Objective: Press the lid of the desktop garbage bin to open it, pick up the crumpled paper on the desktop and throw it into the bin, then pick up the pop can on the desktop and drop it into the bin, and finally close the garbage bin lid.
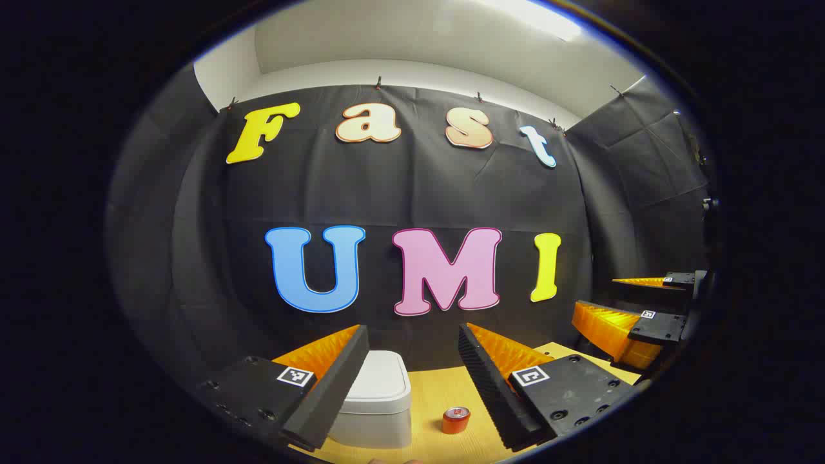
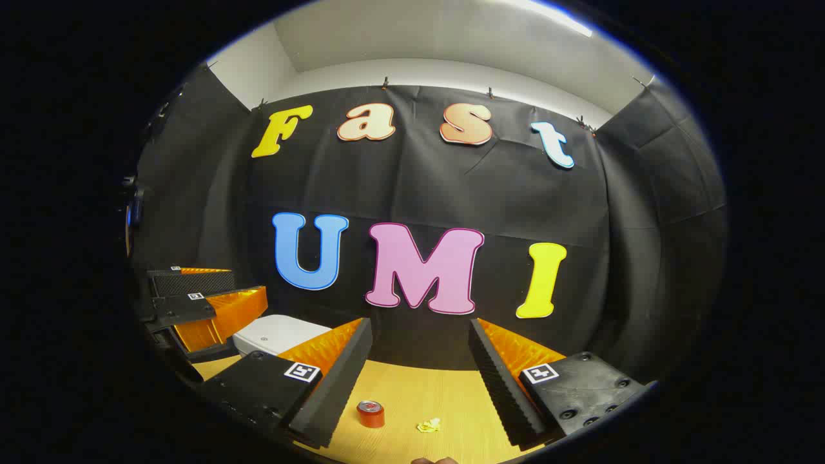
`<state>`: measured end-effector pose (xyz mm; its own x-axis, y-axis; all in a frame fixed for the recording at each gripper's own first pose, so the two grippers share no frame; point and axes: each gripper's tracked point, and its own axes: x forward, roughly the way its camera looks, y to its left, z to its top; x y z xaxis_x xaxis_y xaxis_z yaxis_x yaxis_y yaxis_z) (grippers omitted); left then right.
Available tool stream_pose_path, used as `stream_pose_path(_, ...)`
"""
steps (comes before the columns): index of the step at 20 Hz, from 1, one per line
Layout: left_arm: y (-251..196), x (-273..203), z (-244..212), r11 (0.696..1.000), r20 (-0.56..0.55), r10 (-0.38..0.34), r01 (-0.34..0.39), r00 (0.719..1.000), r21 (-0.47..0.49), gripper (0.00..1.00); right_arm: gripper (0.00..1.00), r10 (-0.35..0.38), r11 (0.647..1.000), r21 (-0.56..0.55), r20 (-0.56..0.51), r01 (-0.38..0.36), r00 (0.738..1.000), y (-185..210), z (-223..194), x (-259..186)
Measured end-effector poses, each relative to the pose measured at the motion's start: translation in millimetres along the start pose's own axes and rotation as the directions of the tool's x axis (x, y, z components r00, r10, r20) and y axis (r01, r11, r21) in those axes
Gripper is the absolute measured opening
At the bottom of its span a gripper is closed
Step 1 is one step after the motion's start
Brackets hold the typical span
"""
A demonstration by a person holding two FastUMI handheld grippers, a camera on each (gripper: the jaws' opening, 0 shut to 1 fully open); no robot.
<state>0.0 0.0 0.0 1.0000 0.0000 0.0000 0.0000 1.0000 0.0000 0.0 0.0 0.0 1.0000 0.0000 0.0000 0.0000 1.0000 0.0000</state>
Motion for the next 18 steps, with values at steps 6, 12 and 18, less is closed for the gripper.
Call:
stream_pose_path(6, 7.3, 3.9, 1.4, 1.000, -0.003, 0.005, -0.005, 1.000, -0.006, 0.96, 0.98, 0.030, 0.999, -0.035, 0.033, -0.029, 0.999, 10.6, 10.7, -0.1)
stream_pose_path(12, 5.2, -1.5, 7.5, 1.000, 0.016, -0.005, 0.005, 1.000, 0.013, 0.96, 0.98, 0.018, 1.000, -0.014, 0.032, -0.017, 0.999, 10.6, 10.2, -0.2)
stream_pose_path(18, 8.8, -1.6, 6.3, 1.000, 0.012, 0.000, 0.000, 1.000, 0.004, 0.96, 0.98, 0.017, 1.000, 0.003, 0.033, -0.017, 0.999, 12.0, 11.7, -2.1)
